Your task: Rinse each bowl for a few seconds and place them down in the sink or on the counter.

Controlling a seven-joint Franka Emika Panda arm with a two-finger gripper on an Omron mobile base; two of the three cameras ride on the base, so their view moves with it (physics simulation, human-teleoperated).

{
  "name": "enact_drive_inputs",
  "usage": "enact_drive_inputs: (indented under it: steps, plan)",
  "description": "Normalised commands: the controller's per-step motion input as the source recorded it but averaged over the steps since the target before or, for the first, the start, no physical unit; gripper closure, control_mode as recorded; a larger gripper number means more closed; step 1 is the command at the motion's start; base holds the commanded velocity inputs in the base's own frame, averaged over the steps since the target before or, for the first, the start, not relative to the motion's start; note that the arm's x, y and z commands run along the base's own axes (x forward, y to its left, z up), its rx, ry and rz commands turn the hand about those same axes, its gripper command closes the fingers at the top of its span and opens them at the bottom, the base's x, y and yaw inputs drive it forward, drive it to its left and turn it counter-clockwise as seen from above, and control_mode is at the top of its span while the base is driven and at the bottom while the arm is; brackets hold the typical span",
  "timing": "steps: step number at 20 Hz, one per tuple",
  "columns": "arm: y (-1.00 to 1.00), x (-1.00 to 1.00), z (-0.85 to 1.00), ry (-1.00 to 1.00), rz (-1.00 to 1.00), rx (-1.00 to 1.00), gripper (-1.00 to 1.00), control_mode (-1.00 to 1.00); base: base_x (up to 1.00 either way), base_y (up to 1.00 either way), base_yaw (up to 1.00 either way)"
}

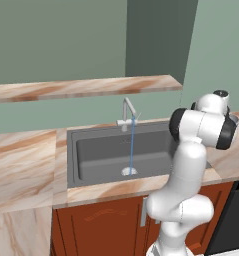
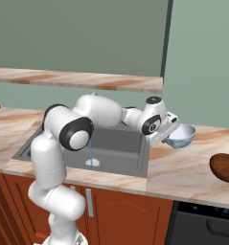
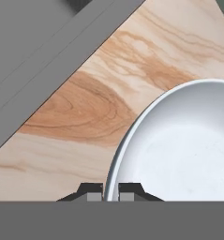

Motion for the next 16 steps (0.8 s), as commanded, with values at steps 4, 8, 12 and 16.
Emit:
enact_drive_inputs:
  steps: [4, 8, 12, 16]
  plan:
    - [0.25, -0.11, 0.08, 0.04, 0.11, 0.00, 1.00, -1.00, 0.00, 0.00, 0.00]
    - [0.32, -0.07, 0.12, 0.05, 0.13, 0.00, 1.00, -1.00, 0.00, 0.00, 0.00]
    - [0.35, 0.00, 0.10, 0.08, 0.15, 0.00, 1.00, -1.00, 0.00, 0.00, 0.00]
    - [0.32, 0.00, 0.06, 0.09, 0.15, 0.00, 1.00, -1.00, 0.00, 0.00, 0.00]
